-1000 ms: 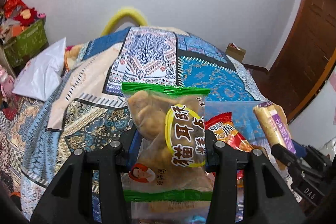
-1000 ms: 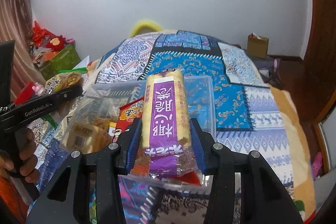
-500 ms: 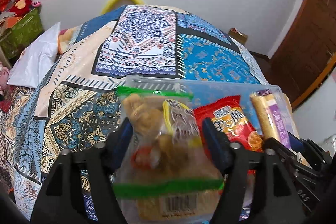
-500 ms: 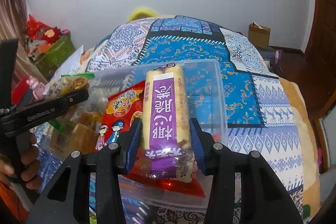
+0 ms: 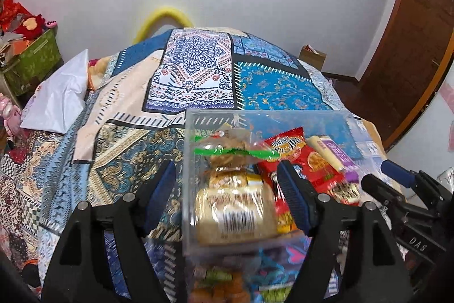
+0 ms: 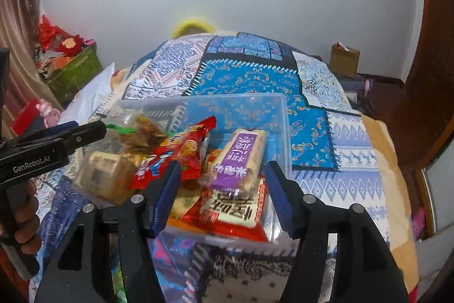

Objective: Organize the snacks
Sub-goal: 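Lower the cookie bag and purple biscuit pack into the clear box, open both grippers, then grasp the gold-striped biscuit pack with the left gripper while the right grasps the green jelly cup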

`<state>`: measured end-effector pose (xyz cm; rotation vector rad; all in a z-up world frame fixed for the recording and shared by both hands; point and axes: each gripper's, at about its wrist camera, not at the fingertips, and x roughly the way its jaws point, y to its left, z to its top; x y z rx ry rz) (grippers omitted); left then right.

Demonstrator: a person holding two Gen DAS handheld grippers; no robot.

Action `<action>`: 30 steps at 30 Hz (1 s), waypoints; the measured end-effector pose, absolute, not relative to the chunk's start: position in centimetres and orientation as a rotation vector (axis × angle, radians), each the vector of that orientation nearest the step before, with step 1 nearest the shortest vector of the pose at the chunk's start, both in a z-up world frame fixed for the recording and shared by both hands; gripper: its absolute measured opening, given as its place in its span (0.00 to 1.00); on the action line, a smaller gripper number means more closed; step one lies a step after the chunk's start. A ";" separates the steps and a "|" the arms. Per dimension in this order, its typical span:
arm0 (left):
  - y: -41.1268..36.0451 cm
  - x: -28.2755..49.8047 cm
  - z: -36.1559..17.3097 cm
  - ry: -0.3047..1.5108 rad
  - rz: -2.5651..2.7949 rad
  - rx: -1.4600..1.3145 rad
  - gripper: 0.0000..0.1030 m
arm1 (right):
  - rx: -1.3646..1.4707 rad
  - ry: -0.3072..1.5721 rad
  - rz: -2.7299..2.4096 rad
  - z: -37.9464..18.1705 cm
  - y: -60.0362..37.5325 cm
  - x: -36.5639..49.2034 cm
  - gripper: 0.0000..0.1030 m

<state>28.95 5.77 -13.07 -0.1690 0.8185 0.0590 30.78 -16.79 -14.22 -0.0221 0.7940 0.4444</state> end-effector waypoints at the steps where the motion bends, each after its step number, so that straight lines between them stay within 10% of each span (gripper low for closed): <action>1: 5.7 28.4 -12.9 0.816 0.056 -0.166 0.71 | -0.021 0.791 0.447 -14.1 -16.8 30.5 0.56; 30: 4.1 11.4 -18.2 0.996 -0.039 -0.156 0.71 | -0.055 0.987 0.594 -20.2 -13.6 16.1 0.56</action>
